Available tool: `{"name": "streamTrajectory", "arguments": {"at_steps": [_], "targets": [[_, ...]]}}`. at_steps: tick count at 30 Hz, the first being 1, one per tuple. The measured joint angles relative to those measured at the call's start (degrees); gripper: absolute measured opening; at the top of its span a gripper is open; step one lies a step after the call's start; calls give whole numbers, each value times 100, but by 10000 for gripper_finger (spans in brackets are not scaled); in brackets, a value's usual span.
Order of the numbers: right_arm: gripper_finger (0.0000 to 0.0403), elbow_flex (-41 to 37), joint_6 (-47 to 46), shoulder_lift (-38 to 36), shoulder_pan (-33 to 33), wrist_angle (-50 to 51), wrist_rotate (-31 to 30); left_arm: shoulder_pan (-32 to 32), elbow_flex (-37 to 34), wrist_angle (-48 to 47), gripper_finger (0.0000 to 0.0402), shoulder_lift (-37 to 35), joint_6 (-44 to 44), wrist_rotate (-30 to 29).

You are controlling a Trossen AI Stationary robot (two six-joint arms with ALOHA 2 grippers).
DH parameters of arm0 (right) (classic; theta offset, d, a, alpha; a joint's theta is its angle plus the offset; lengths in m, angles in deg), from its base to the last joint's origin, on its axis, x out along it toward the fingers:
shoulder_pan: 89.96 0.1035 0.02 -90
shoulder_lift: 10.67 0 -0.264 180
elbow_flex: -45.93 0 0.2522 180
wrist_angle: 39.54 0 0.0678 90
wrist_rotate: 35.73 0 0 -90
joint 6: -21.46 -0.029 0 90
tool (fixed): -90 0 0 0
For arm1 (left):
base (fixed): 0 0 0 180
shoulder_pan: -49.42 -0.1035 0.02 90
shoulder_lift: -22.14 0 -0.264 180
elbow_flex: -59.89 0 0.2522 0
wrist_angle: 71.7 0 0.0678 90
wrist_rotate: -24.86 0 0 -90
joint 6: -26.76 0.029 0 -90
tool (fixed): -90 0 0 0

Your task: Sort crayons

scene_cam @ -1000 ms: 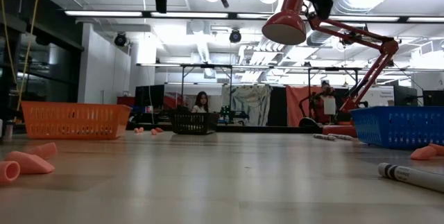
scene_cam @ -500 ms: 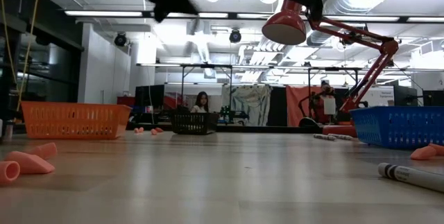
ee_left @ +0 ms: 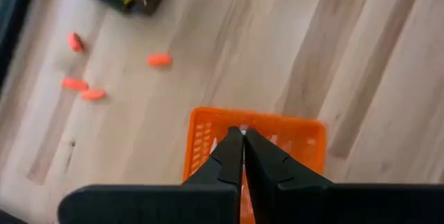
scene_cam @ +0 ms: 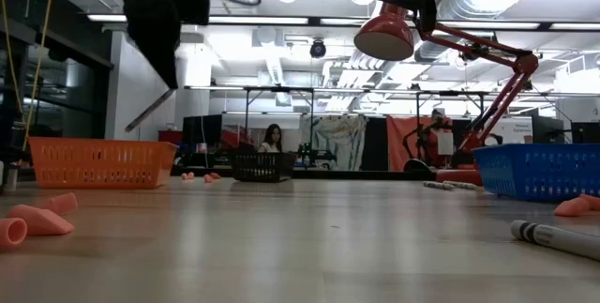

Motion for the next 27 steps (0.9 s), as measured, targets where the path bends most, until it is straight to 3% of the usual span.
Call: {"name": "streamTrajectory", "arguments": {"at_steps": [7,20,27], "targets": [[201,0,-7,0,0,2,0,-72,-543,-258,0,366,-22,241],[201,0,2,0,0,132,0,-18,-548,-354,1,652,27,394],[201,0,2,0,0,179,0,-18,-543,-386,38,652,80,402]]}}
